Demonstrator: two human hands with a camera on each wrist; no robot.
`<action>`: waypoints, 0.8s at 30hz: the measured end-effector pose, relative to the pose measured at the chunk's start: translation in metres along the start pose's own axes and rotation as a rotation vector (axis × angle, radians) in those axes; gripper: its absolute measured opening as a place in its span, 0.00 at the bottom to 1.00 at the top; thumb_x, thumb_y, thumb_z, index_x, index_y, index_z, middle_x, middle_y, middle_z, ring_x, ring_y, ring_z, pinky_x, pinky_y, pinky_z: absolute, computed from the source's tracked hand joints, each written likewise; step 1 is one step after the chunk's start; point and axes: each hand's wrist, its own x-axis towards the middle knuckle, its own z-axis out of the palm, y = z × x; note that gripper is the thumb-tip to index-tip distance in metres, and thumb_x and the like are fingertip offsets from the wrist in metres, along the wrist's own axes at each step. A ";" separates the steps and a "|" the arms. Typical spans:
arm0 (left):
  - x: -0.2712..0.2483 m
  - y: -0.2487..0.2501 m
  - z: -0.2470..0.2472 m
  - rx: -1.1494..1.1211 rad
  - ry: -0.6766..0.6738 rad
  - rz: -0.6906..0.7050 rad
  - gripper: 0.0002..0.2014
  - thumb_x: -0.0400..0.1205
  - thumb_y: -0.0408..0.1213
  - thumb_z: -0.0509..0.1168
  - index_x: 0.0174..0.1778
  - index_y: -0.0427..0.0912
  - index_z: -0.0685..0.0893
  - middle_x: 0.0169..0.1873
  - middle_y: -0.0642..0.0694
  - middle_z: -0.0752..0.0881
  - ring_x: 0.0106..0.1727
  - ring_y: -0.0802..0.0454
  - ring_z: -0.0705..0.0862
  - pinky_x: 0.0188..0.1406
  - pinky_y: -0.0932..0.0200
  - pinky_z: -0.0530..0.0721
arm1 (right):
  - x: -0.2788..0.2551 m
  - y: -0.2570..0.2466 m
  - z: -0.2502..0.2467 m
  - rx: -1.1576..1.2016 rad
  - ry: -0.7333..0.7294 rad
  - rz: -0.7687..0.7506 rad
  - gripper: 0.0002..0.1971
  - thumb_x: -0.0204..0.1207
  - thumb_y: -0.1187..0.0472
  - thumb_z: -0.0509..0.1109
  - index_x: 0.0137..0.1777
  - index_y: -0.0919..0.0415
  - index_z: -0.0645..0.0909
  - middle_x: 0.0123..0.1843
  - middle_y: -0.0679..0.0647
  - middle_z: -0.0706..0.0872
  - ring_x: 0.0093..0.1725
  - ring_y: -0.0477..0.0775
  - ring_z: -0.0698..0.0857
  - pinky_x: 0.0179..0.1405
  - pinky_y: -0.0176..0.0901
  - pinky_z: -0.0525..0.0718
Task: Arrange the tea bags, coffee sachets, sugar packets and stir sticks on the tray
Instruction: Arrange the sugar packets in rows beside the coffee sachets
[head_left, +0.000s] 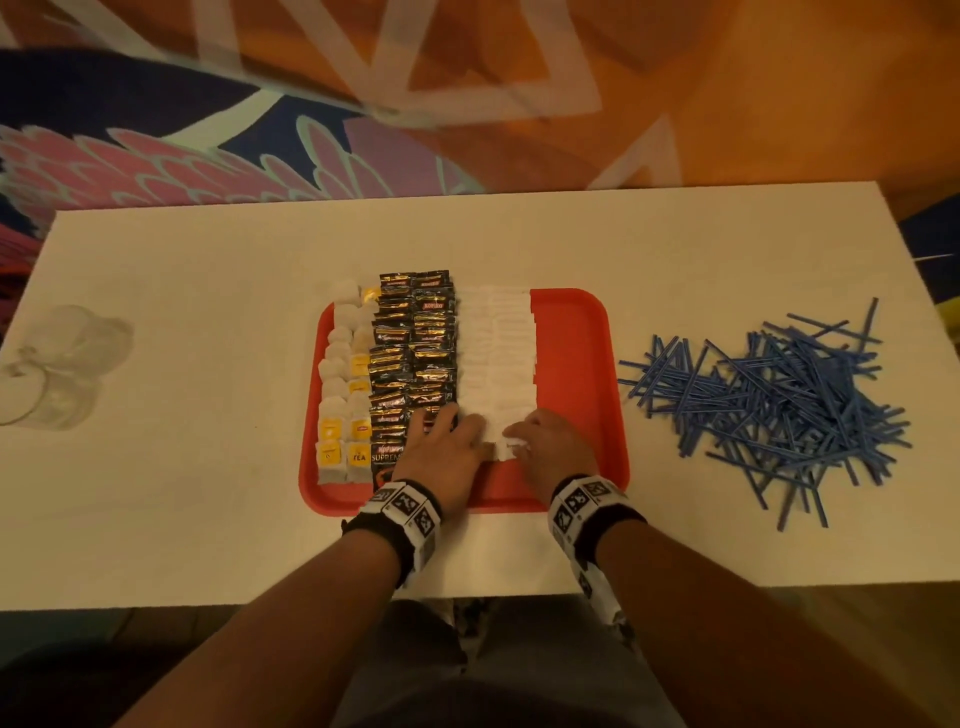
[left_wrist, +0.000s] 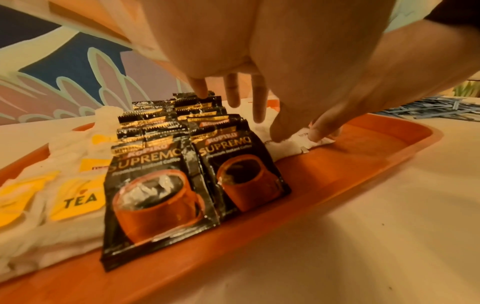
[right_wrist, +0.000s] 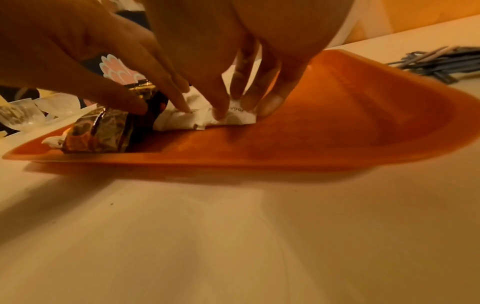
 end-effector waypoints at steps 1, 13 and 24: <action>0.002 -0.002 -0.002 -0.019 0.033 -0.010 0.18 0.87 0.46 0.57 0.74 0.58 0.77 0.79 0.49 0.67 0.82 0.41 0.55 0.78 0.30 0.47 | 0.000 -0.001 0.000 0.000 0.017 -0.003 0.16 0.83 0.60 0.65 0.69 0.47 0.81 0.64 0.47 0.77 0.66 0.50 0.75 0.66 0.45 0.77; 0.009 -0.007 -0.003 0.063 0.020 0.027 0.19 0.88 0.45 0.54 0.74 0.56 0.78 0.79 0.49 0.70 0.84 0.38 0.54 0.79 0.28 0.45 | 0.001 -0.002 0.009 -0.126 -0.008 -0.035 0.17 0.83 0.58 0.66 0.71 0.47 0.80 0.70 0.49 0.75 0.70 0.52 0.74 0.71 0.44 0.74; 0.022 -0.006 -0.002 0.009 0.049 -0.041 0.19 0.88 0.45 0.53 0.74 0.52 0.78 0.79 0.48 0.70 0.87 0.39 0.50 0.81 0.30 0.39 | 0.019 0.002 -0.001 -0.188 -0.072 -0.098 0.20 0.84 0.58 0.65 0.74 0.42 0.77 0.82 0.45 0.67 0.81 0.52 0.65 0.79 0.47 0.64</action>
